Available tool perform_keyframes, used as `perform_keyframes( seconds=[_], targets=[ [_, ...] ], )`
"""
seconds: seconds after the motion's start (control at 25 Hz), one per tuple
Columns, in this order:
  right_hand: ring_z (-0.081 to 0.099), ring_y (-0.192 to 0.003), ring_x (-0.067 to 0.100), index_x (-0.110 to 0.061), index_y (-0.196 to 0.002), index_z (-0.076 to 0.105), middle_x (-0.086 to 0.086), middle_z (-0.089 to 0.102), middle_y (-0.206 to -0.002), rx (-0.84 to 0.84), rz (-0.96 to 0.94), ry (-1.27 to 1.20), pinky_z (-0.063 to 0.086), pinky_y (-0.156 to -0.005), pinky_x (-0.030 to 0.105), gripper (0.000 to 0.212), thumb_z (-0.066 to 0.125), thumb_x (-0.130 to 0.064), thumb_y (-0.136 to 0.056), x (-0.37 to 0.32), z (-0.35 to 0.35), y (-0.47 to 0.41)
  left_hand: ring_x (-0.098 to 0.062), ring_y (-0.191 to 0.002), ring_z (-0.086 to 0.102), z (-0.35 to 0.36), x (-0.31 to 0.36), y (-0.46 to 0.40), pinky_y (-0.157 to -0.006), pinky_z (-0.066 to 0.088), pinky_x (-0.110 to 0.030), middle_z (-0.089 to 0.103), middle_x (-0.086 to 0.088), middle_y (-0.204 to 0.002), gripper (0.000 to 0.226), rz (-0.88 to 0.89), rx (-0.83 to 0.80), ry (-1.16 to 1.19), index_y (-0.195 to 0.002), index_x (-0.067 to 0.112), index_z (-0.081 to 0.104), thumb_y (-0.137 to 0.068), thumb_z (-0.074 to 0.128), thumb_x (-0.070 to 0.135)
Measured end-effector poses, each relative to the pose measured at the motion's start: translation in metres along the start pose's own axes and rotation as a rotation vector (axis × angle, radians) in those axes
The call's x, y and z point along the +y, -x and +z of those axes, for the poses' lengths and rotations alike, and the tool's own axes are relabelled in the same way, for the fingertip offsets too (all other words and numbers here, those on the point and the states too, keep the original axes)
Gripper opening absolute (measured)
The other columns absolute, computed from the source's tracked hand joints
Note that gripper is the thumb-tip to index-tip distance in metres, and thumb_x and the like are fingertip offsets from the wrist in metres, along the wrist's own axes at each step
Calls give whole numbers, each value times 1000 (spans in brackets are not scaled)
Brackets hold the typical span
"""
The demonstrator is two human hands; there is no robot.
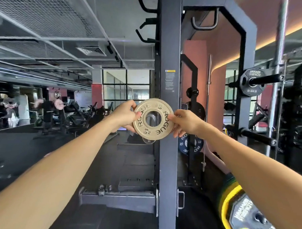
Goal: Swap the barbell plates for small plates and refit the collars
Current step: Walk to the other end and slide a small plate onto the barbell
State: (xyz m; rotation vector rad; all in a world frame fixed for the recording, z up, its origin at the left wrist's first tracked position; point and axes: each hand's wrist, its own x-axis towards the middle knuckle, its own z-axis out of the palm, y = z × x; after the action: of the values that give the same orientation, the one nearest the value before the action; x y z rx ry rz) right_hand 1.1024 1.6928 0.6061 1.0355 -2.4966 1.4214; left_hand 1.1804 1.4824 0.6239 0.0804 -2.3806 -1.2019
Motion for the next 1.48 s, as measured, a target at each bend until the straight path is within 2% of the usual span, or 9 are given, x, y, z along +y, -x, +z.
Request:
perform_keyframes(
  seconds=[0.12, 0.4, 0.6, 0.76, 0.92, 1.0, 1.16, 1.36, 1.48],
  targets=[
    [63, -53, 22, -6, -94, 50, 20, 71, -85, -22, 30, 19, 51, -51, 31, 26, 44, -30, -101, 6, 18, 9, -29, -73, 73, -1, -18, 10, -64, 61, -47, 68, -16, -96, 11, -8, -29, -9, -90, 15, 46, -99, 52, 14],
    [62, -48, 17, 1, -111, 51, 21, 73, -92, -46, 88, 69, 53, -51, 31, 36, 45, -32, -101, 29, 43, 2, -29, -76, 73, 9, -58, 6, -65, 61, -48, 69, -18, -98, 8, -53, -51, 12, -93, 13, 47, -98, 53, 13],
    [64, -54, 23, -6, -104, 51, 14, 72, -93, -33, 27, 113, 53, -51, 33, 28, 49, -33, -99, 40, 42, -3, -22, -75, 72, 20, -70, -1, -54, 60, -34, 68, -11, -96, 19, 113, 37, -98, -83, 19, 46, -97, 55, 10],
    [66, -57, 30, -6, -105, 51, 8, 72, -94, 18, 5, 222, 51, -50, 35, 26, 48, -32, -99, 49, 46, -7, -22, -76, 72, 24, -81, -2, -59, 62, -41, 69, -6, -93, 18, 204, 75, -216, -87, 22, 49, -91, 63, 12],
    [66, -56, 28, -14, -101, 52, 7, 71, -90, 23, 35, 206, 48, -42, 27, 19, 47, -32, -100, 54, 47, -15, -26, -76, 72, 23, -82, -15, -55, 61, -39, 67, -8, -98, 19, 167, 47, -204, -90, 20, 52, -88, 66, 8],
    [66, -56, 27, -13, -104, 53, 7, 71, -91, 15, 47, 186, 50, -44, 29, 20, 46, -32, -100, 57, 47, -23, -27, -78, 71, 25, -82, -26, -58, 61, -41, 68, -8, -98, 19, 166, 43, -232, -90, 21, 52, -87, 67, 9],
    [67, -56, 25, -10, -104, 51, 6, 71, -93, 18, 55, 205, 55, -55, 37, 24, 43, -32, -101, 75, 52, -51, -27, -89, 65, 32, -86, -50, -79, 57, -45, 65, -3, -101, 21, 202, 113, -360, -107, 21, 57, -89, 66, 14],
    [65, -49, 20, -10, -101, 51, 5, 70, -88, 10, 45, 204, 53, -51, 34, 24, 44, -32, -101, 104, 52, -107, -26, -89, 60, 45, -104, -107, -74, 50, -36, 65, -5, -102, 18, 190, 123, -422, -101, 22, 56, -89, 65, 14],
    [64, -48, 18, -13, -100, 52, 3, 71, -84, 7, 58, 190, 52, -49, 31, 21, 44, -33, -101, 127, 55, -150, -27, -93, 60, 53, -119, -153, -79, 51, -38, 66, -6, -104, 22, 172, 131, -438, -108, 21, 58, -88, 65, 14]
  ],
)
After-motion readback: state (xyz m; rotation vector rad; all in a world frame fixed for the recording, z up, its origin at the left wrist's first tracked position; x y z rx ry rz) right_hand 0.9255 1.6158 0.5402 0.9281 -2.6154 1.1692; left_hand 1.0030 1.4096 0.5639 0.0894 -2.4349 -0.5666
